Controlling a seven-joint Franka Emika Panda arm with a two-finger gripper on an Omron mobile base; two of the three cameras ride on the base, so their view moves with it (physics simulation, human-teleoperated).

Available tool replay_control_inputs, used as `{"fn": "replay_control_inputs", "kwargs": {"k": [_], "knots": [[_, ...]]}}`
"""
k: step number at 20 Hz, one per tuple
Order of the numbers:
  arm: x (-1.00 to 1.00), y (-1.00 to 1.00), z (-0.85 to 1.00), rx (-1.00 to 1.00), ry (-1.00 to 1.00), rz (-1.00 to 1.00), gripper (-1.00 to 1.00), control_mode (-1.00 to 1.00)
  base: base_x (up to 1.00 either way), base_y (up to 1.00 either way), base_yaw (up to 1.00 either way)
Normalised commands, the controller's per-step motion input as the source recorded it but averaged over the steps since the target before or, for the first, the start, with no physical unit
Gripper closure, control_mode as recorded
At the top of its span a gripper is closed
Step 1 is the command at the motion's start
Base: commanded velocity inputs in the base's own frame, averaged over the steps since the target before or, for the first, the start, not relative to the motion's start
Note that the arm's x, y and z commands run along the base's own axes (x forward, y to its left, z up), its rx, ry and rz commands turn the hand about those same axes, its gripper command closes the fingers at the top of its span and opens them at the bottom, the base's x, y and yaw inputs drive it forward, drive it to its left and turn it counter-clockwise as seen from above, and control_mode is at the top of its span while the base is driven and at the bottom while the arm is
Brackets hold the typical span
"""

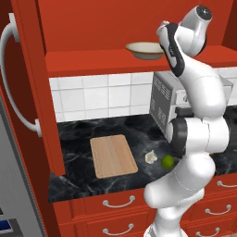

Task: Open the cabinet. Place the bowl and condiment on the counter. Then place the lime and garlic on the cutting board.

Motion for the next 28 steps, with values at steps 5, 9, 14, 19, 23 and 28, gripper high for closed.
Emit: {"fn": "replay_control_inputs", "kwargs": {"k": [5, 9, 14, 19, 23, 28], "knots": [[0.54, -0.12, -0.13, 0.00, 0.04, 0.00, -1.00, -1.00, 0.00, 0.00, 0.00], [0.53, -0.17, -0.08, 0.00, 0.05, 0.00, -1.00, -1.00, 0.00, 0.00, 0.00], [0.55, -0.13, -0.12, 0.00, 0.05, 0.00, -1.00, -1.00, 0.00, 0.00, 0.00], [0.54, -0.08, -0.09, 0.00, 0.07, 0.00, -1.00, -1.00, 0.00, 0.00, 0.00], [0.08, -0.01, 0.00, 0.01, 0.00, 0.00, -1.00, -1.00, 0.00, 0.00, 0.00], [0.03, -0.03, 0.17, 0.02, -0.01, 0.01, -1.00, -1.00, 0.00, 0.00, 0.00]]}}
